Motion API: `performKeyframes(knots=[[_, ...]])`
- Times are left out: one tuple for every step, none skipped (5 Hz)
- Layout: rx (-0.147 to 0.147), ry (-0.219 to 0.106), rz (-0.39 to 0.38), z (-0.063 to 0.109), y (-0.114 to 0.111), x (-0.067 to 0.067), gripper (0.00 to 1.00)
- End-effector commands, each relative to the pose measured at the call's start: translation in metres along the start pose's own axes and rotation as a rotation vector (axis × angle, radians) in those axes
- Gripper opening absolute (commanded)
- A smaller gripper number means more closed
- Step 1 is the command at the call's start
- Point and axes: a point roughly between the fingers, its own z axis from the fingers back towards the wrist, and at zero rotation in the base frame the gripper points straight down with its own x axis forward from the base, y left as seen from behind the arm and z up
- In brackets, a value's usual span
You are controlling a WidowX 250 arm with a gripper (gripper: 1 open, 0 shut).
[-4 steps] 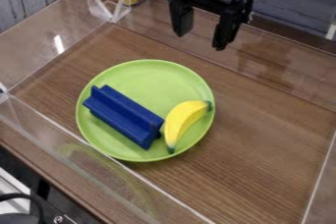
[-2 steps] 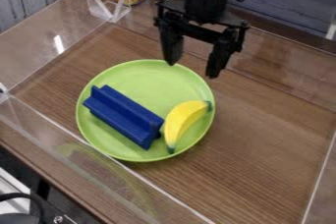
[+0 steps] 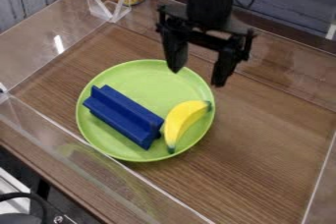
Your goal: Remove the banana from inside the green plate and put it on the table
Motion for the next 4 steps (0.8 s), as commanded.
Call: performKeyframes(knots=[[-0.010, -0.072, -0.040, -0.005, -0.003, 0.000, 1.00], [-0.009, -0.089, -0.014, -0.020, -0.008, 0.002, 1.00], [-0.006, -0.097, 0.016, -0.034, -0.012, 0.006, 1.00], [-0.015, -0.108, -0.021, -0.046, 0.000, 0.013, 1.00]])
